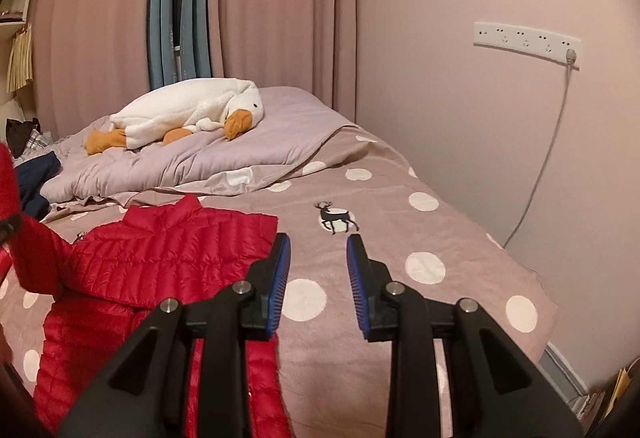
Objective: Fold large clothes
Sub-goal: 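Release the sleeves and open both tools above the jacket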
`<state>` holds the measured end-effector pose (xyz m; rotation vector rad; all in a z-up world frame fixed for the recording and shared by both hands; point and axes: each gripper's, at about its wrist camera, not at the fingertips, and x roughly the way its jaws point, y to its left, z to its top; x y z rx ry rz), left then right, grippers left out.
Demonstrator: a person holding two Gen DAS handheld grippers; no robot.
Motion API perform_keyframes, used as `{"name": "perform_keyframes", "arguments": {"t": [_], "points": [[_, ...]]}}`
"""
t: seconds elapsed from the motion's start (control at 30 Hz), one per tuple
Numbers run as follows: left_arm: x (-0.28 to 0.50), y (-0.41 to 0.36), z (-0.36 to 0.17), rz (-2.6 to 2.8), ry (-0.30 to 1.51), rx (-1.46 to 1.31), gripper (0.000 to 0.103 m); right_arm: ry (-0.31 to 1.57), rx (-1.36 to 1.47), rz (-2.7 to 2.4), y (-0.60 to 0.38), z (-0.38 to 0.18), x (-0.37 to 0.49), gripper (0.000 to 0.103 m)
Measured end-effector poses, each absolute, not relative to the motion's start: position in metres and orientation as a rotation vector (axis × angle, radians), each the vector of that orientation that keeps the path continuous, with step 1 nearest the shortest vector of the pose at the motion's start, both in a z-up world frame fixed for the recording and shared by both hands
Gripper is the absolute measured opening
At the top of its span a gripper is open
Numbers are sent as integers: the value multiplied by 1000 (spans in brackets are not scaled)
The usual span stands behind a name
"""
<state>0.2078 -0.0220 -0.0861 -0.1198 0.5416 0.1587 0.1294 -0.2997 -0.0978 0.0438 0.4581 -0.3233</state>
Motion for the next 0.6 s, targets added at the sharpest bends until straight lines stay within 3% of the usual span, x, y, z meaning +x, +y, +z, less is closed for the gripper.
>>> {"name": "perform_keyframes", "arguments": {"t": [0.03, 0.1, 0.13, 0.17, 0.5, 0.6], "points": [[206, -22, -89, 139, 549, -147, 9, 459, 38, -331, -299, -98, 128, 35], [202, -18, -92, 125, 574, -213, 33, 463, 42, -333, -300, -97, 127, 39], [200, -14, -93, 133, 579, -238, 62, 464, 50, -328, -300, -97, 126, 40], [197, -13, -92, 143, 572, -253, 78, 465, 52, -327, -301, -97, 125, 41], [174, 40, -88, 256, 511, -283, 82, 504, 47, -233, -258, -99, 129, 55], [163, 66, -88, 323, 494, -338, 82, 508, 5, -210, -234, -102, 128, 64]]}}
